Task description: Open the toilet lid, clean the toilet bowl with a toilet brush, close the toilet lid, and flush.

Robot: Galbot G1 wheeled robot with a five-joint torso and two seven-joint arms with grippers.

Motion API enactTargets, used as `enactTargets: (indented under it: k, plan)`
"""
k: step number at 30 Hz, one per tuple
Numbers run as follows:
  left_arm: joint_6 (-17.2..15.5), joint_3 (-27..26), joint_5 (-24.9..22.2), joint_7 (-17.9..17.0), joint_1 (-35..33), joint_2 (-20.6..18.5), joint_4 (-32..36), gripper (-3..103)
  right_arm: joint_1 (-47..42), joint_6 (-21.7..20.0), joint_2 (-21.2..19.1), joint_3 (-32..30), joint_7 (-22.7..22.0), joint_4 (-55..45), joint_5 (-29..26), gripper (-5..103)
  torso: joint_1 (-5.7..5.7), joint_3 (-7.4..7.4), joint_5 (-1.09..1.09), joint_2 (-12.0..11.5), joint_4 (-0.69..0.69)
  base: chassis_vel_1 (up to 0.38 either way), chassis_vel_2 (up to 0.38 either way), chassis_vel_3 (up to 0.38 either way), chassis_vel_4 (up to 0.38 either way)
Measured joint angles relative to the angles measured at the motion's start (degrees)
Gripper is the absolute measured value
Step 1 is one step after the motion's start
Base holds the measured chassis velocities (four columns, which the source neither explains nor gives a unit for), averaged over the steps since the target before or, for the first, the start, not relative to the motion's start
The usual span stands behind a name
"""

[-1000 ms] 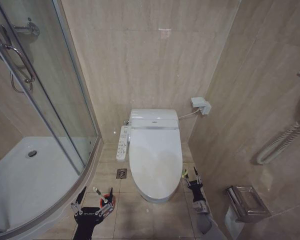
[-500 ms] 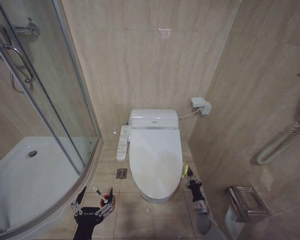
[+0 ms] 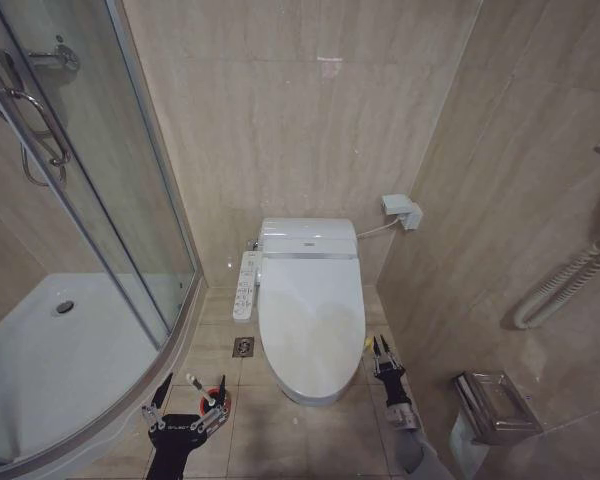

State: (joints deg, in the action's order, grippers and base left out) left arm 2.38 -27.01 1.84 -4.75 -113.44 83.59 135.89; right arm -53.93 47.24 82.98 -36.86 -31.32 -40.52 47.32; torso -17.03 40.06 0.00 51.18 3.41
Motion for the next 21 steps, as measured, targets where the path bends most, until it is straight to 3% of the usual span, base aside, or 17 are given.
enactTargets:
  k: [5,6,13,14,20,21]
  plan:
    - [0.0,0.0,0.0,0.0,0.0,0.0,0.0,99,0.2,0.0,-1.1,-0.2,-0.6,0.8,2.0,27,0.0,0.0,-0.01,0.0,0.01,0.0,0.0,0.0,0.0]
    - [0.0,0.0,0.0,0.0,0.0,0.0,0.0,99,0.4,0.0,-1.3,-0.3,-1.2,1.7,2.4,54,0.0,0.0,0.0,0.0,0.01,0.0,0.0,0.0,0.0]
    - [0.0,0.0,0.0,0.0,0.0,0.0,0.0,99,0.5,0.0,-2.5,-0.6,-4.7,4.9,4.6,54,0.0,0.0,0.0,0.0,0.01,0.0,0.0,0.0,0.0]
    - [0.0,0.0,0.0,0.0,0.0,0.0,0.0,99,0.0,0.0,-2.6,-0.6,-4.7,4.7,4.6,81,0.0,0.0,0.01,0.0,0.01,0.0,0.0,0.0,0.0]
    - [0.0,0.0,0.0,0.0,0.0,0.0,0.0,99,-0.8,0.0,-1.2,-0.4,-5.2,4.7,5.2,81,0.0,0.0,0.0,0.0,0.0,0.0,0.0,0.0,0.0]
    - [0.0,0.0,0.0,0.0,0.0,0.0,0.0,99,-0.5,0.0,-0.9,-0.3,-5.8,5.5,5.9,100,0.0,0.0,0.0,0.0,0.0,0.0,0.0,0.0,0.0]
